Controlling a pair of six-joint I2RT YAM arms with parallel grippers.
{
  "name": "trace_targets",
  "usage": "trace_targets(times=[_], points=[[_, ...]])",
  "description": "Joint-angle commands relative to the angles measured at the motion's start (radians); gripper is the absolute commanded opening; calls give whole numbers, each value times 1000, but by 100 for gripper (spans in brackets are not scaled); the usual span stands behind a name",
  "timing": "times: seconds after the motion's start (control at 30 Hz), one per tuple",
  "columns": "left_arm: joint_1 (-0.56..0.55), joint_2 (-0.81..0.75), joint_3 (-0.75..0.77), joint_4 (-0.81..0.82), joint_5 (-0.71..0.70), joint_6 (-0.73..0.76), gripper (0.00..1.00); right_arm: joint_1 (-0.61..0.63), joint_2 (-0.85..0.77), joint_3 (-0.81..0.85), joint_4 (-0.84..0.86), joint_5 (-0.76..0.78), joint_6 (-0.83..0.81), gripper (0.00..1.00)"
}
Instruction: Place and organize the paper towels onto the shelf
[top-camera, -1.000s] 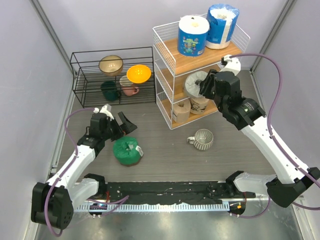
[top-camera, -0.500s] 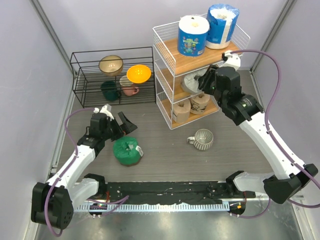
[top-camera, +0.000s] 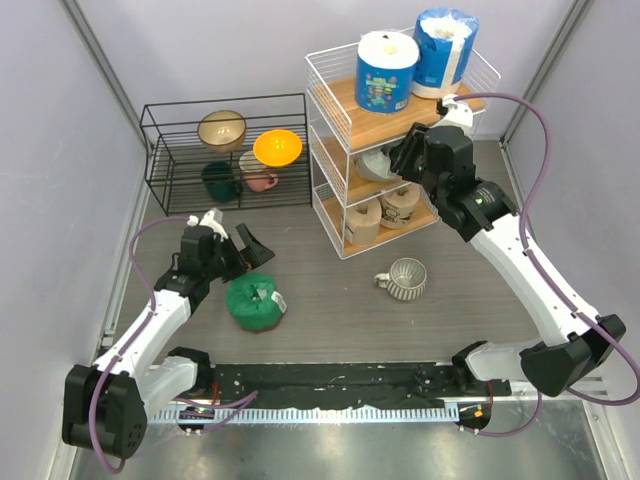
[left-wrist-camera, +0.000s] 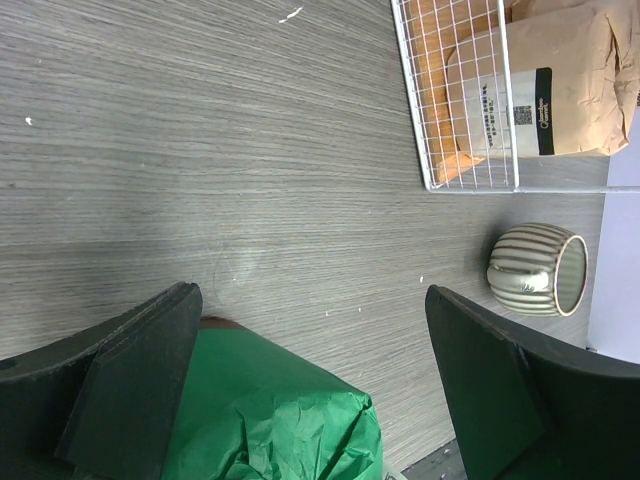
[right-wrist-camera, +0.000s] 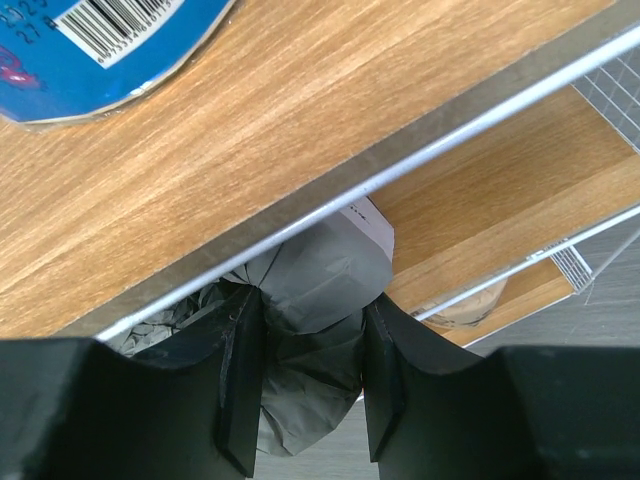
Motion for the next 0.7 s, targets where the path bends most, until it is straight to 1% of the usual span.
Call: trace_targets(times=[0.0,0.23,0.67], points=[[-4,-15,4,31,6,-4,100,-7,4,53,96,-27,16,36],[-4,-16,5,28,4,-4,100,-15,5,38,127,-47,28,36],[-2,-12,4,31,4,-4,100,-21,4,30,127,-106,38,37]])
